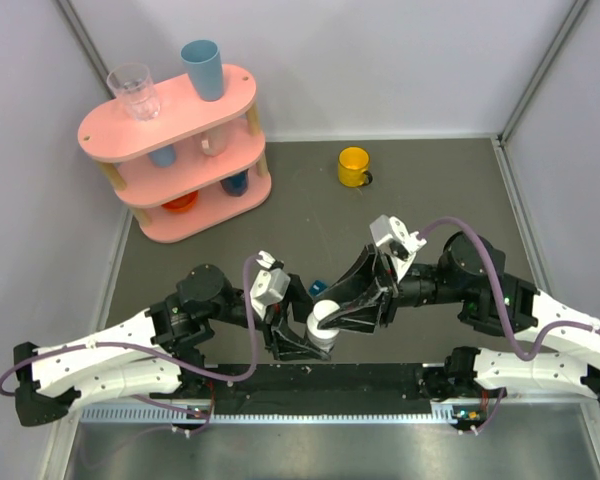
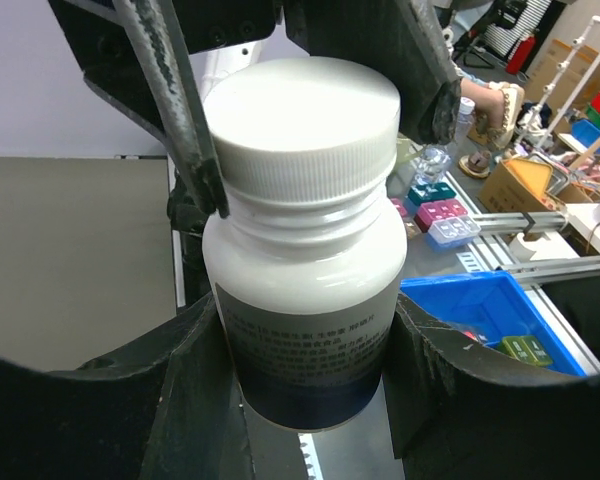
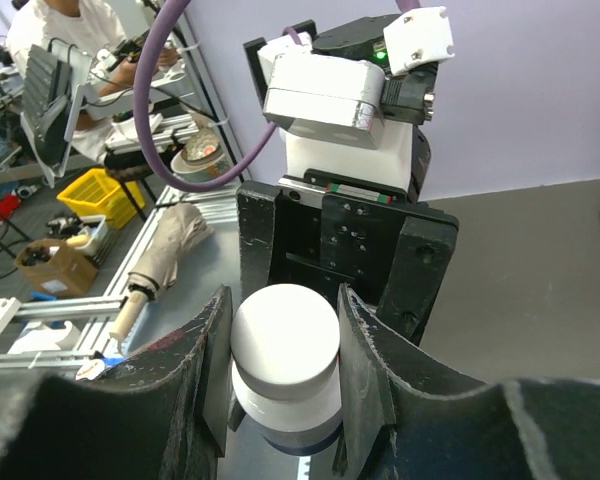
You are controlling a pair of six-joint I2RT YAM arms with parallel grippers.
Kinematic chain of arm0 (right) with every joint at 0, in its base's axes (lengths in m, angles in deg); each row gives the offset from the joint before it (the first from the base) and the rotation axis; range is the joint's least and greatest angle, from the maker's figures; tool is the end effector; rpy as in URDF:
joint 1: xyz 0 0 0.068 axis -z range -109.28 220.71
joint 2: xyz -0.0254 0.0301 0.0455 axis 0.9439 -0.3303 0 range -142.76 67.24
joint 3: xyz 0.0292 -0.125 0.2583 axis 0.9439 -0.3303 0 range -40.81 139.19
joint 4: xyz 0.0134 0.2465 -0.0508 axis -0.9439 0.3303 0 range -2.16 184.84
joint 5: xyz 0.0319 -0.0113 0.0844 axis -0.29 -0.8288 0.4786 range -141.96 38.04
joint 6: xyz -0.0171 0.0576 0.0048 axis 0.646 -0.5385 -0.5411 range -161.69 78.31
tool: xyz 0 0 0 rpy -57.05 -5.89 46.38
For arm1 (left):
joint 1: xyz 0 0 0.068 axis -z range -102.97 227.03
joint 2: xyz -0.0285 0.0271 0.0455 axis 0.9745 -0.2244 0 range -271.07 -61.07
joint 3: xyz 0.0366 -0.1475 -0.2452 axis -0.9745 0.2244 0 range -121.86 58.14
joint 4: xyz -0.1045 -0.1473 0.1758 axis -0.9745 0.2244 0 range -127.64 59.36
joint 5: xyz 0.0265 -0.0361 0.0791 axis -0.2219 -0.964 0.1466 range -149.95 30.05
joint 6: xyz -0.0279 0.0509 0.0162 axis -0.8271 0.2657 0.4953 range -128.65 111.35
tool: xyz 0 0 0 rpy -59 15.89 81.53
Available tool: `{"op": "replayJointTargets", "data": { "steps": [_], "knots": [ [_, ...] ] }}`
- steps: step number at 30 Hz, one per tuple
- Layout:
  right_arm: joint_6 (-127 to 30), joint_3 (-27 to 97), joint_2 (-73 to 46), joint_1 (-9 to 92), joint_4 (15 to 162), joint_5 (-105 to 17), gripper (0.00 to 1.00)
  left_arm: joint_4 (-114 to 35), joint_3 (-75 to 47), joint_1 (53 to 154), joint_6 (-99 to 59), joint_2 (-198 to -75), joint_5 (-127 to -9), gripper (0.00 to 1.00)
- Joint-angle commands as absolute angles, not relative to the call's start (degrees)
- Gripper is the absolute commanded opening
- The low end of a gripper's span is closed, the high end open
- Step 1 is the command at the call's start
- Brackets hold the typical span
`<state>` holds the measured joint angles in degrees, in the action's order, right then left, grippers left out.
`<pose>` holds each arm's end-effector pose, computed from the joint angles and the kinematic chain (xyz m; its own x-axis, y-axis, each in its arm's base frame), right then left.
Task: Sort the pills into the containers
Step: Unscrew the lid of the pill bottle.
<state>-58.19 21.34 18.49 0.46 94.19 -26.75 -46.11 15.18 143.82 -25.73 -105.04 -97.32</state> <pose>0.0374 0.1604 0.4510 -0.2426 0.0846 -0.9664 -0.9652 -0.1212 0.2317 0.0392 -0.1603 0.3780 -0.2351 -0.0436 -0.9710 0.9400 -0.2643 -0.2157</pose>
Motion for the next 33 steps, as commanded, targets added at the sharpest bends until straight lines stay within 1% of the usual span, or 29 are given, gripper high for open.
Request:
{"op": "replayJointTargets", "data": {
  "steps": [1, 14, 23, 26, 29, 30, 33],
  "knots": [
    [-58.9, 20.6, 18.8, -0.1, 88.3, -19.4, 0.00, -50.2, 13.2, 143.5, -25.3, -106.2, -99.4, 0.00],
    [-59.4, 21.2, 18.6, -0.1, 85.5, -19.1, 0.00, -50.5, 13.6, 143.5, -25.3, -106.7, -100.1, 0.00],
    [-59.4, 21.0, 22.0, -0.1, 85.5, -27.7, 0.00, -48.8, 14.4, 143.5, -24.7, -106.2, -98.9, 0.00],
    [-59.8, 20.7, 23.6, 0.0, 87.0, -33.1, 0.00, -46.9, 14.4, 143.5, -24.1, -105.9, -97.6, 0.00],
    [-60.2, 20.7, 24.9, 0.0, 91.9, -43.5, 0.00, -43.2, 14.4, 143.5, -23.1, -105.6, -92.9, 0.00],
    [-60.3, 20.7, 25.7, -0.1, 93.6, -50.0, 0.00, -42.0, 14.4, 143.5, -22.7, -105.5, -91.5, 0.00],
    [-61.3, 20.8, 26.4, 0.0, 99.9, -61.0, 0.00, -37.9, 14.0, 143.5, -21.6, -105.2, -86.2, 0.00]
  ]
}}
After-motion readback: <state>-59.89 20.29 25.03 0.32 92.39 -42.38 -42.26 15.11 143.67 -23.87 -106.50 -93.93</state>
